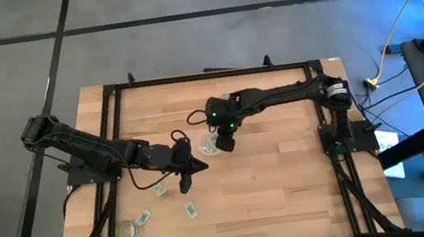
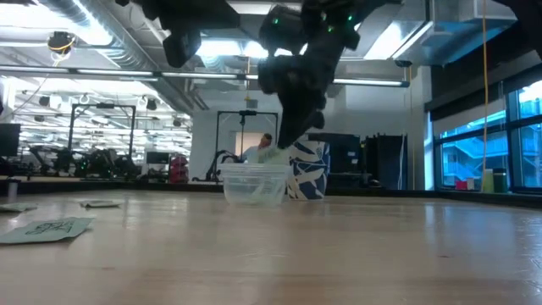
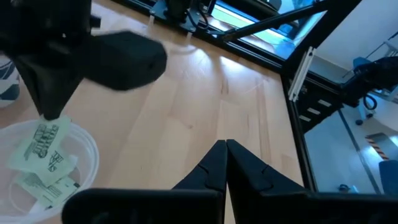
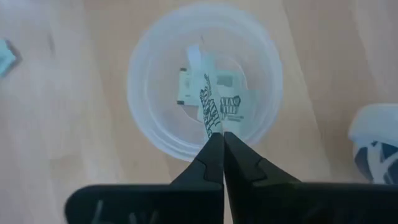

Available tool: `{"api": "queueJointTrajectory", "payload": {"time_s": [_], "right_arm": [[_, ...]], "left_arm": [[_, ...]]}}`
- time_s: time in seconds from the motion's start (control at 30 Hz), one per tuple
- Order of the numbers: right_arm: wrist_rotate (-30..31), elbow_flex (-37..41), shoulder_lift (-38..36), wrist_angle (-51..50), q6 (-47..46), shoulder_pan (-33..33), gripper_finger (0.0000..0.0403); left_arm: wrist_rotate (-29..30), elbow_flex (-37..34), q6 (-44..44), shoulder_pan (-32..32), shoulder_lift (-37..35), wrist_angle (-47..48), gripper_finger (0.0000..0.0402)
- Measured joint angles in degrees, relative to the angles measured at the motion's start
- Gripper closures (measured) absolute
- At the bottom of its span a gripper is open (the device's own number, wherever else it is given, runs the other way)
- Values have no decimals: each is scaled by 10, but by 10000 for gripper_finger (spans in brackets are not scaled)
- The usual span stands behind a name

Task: Pick and place Stevia / Truvia into bins
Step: Put the stevia packet into the transparent container

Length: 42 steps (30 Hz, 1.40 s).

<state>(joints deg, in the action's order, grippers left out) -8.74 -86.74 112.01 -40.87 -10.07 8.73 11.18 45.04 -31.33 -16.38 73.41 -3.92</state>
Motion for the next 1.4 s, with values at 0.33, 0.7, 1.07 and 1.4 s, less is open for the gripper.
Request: {"api": "queueJointTrajectory", "payload": {"time_s": [0.33,0.7,1.07,1.4], "right_arm": [[0,0,16,16,-1,0,402],[-1,0,16,39,-3,0,371],[-3,0,11,38,-16,-1,294],[24,-1,-103,-4,-45,-43,278]], "left_arm": [[12,0,6,0,0,7,400],[14,0,6,0,0,8,400],[14,0,98,0,-1,48,400],[41,0,-83,3,-1,451,400]]}}
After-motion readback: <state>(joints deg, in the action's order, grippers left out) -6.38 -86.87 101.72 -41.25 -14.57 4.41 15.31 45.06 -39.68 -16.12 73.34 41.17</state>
